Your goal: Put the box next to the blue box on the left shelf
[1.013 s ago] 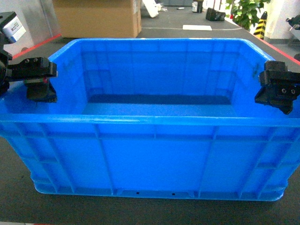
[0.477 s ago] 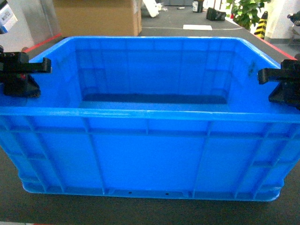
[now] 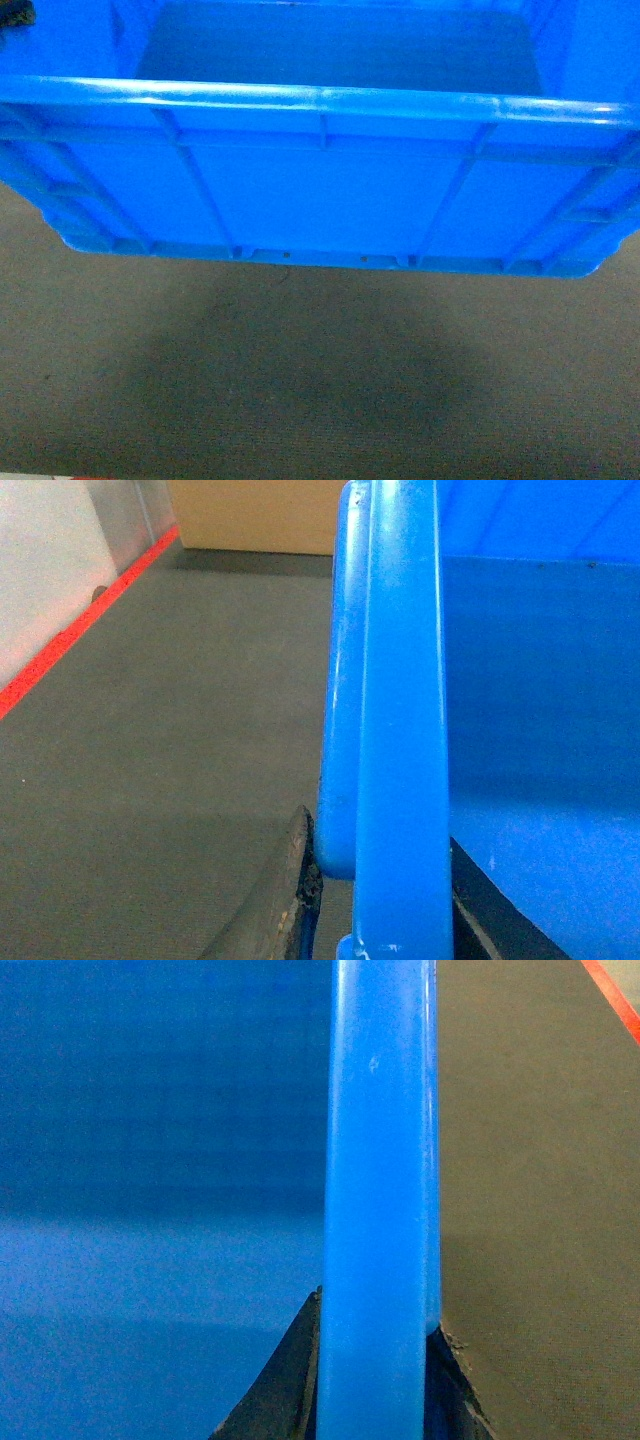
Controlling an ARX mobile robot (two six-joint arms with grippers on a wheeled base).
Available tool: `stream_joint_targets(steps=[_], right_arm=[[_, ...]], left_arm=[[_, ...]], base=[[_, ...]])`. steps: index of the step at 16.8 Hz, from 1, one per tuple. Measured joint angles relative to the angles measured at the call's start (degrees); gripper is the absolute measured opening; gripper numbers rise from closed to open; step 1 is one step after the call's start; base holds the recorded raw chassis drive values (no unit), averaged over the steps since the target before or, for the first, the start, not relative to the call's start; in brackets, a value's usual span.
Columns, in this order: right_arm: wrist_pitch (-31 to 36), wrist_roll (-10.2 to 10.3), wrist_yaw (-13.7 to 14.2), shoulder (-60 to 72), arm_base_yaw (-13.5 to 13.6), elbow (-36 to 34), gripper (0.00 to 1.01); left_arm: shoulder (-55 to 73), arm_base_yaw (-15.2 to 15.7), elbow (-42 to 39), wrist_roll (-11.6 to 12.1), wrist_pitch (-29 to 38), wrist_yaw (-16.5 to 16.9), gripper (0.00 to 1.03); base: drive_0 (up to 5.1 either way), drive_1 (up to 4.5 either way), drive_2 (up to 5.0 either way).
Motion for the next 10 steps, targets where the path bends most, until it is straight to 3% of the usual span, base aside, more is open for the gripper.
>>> stream_joint_targets(steps=[10], right_arm=[[2.36, -1.29, 0.22, -1.9, -0.07, -2.45, 0.2]], left_arm=[[-3.54, -0.22, -3.19, -0.04, 0.9, 0.04, 0.19]], base=[[0.0, 0.0, 0.0]])
